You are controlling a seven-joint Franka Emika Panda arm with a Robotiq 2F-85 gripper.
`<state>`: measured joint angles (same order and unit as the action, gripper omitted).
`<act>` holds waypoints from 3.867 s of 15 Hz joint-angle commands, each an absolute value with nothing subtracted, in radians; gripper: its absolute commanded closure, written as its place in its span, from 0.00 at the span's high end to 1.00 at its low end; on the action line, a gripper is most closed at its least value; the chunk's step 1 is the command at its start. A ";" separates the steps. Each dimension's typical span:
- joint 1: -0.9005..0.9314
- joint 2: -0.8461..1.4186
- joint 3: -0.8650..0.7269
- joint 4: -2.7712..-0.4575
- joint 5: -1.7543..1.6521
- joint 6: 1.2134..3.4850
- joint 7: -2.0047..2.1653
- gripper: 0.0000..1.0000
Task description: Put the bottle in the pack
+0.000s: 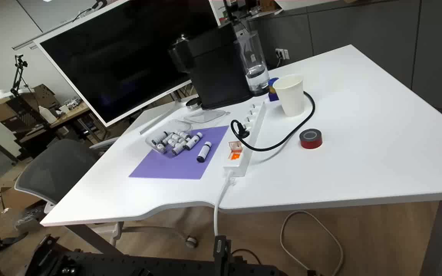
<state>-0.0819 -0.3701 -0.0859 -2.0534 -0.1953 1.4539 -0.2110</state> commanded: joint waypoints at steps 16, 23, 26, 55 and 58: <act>-0.077 -0.394 -0.095 -2.127 -0.195 1.565 -0.161 1.00; -0.091 -0.307 -0.116 -2.358 -0.141 1.954 -0.084 1.00; -0.099 -0.218 -0.122 -2.446 -0.103 2.128 -0.058 1.00; -0.285 0.500 0.021 -2.320 0.140 2.768 -0.315 1.00; -0.280 0.523 0.024 -2.285 0.129 2.761 -0.306 0.75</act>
<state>-0.2638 0.4930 0.0101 -2.3351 0.1369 2.7770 -0.2995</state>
